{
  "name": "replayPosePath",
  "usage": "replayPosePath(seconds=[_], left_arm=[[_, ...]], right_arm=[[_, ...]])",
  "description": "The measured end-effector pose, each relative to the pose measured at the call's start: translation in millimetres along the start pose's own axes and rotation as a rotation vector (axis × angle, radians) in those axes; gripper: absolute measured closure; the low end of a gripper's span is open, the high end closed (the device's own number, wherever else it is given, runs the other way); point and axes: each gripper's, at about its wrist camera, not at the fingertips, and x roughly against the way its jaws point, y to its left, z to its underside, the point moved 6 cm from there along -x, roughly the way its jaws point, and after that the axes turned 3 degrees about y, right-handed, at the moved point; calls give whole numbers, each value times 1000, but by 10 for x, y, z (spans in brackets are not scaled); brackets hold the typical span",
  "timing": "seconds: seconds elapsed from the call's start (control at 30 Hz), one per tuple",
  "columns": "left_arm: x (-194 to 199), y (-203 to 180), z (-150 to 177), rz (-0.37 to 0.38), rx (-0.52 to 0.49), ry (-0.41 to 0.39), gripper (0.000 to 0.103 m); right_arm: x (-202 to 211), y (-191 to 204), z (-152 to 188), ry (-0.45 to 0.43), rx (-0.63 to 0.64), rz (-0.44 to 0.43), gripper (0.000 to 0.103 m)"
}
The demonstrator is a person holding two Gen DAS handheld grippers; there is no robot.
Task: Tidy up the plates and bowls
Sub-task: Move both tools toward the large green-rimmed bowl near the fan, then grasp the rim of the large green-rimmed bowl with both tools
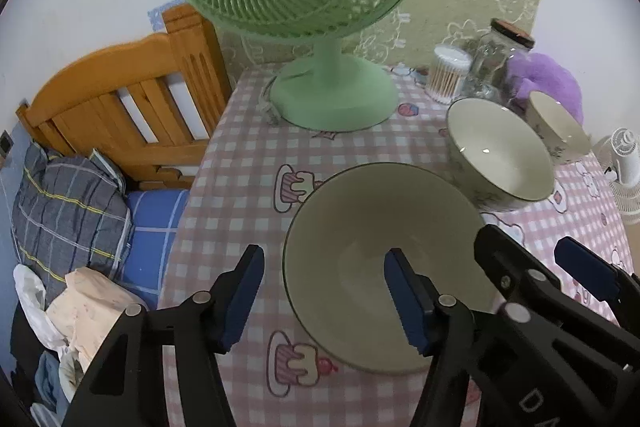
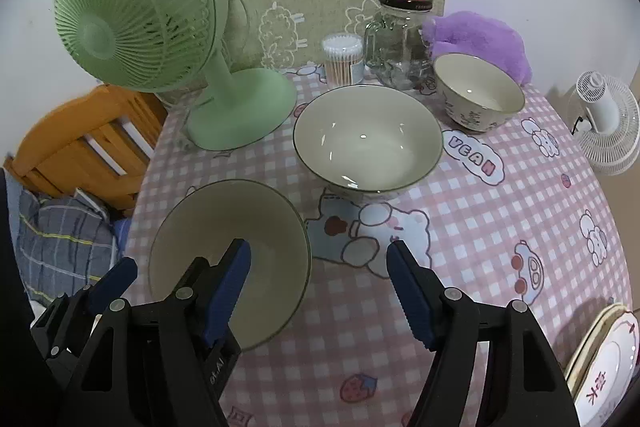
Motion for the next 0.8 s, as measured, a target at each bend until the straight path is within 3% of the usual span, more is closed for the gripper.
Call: replayPosePath(seconds=[0.13, 0.17, 0.47, 0.8], left_arm=[[-101, 12, -58, -20, -25, 2, 50], [-142, 30, -78, -24, -21, 6, 56], [-380, 42, -61, 8, -34, 64, 74], [-344, 45, -27, 1, -50, 75, 76]], right_arm=[[-128, 26, -47, 16, -14, -3, 38], [-151, 35, -52, 18, -11, -3, 44], [-469, 139, -55, 99, 22, -19, 82], [-470, 172, -44, 105, 67, -3, 85]])
